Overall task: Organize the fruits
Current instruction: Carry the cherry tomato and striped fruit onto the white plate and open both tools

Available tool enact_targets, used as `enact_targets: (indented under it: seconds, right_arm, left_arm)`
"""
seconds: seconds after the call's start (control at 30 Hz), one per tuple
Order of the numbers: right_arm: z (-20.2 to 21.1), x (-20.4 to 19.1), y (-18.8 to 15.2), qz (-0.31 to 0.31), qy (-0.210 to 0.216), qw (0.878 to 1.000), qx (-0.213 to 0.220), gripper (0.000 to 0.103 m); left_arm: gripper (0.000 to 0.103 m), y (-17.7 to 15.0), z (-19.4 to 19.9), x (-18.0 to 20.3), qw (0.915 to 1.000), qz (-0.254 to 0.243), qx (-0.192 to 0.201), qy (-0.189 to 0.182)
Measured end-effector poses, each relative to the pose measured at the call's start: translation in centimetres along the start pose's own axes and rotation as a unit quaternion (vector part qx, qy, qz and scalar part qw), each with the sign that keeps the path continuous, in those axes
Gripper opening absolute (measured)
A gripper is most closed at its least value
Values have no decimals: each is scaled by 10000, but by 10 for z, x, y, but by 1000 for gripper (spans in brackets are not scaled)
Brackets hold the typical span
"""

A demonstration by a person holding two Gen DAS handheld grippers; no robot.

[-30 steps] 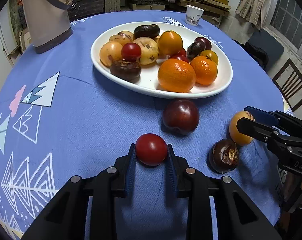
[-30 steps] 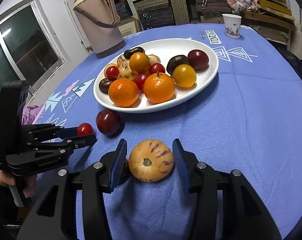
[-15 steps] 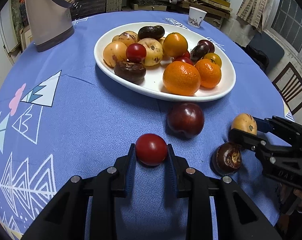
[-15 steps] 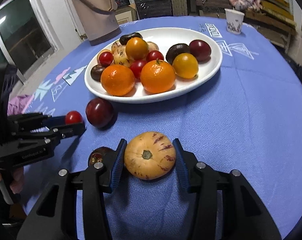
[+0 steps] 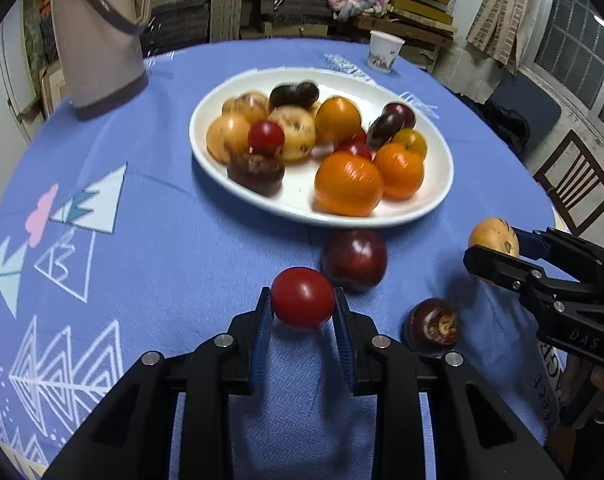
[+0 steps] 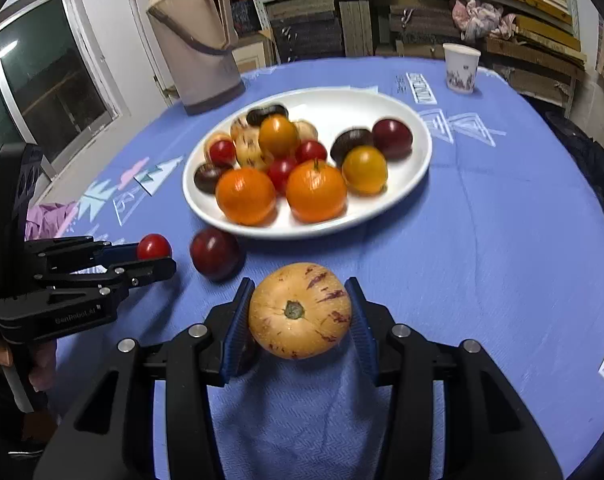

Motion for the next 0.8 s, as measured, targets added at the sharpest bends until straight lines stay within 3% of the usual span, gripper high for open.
enact_targets:
  seconds: [0.23, 0.43, 0.8]
  right_arm:
    - [11, -8, 24, 133, 31, 9997, 223, 45]
    - [14, -13, 63, 309, -2, 9986, 430, 45]
    - [-44, 22, 104, 130, 92, 9997, 196, 45]
  left_arm:
    - [30, 18, 17, -3, 9996, 68, 259, -8]
    - [30, 58, 23, -2, 9990, 64, 445, -24]
    - [30, 116, -32, 8, 9998, 45, 185, -16]
Point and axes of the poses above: each gripper's, at about its wrist camera, not at the fingertips, and z roughly against the way its jaws point, x to its right, y to its top, the point moved 4 cm from there along -z, roughly the way its jaws point, and after that the axes turned 15 degrees about y, right-handed, at the moved point
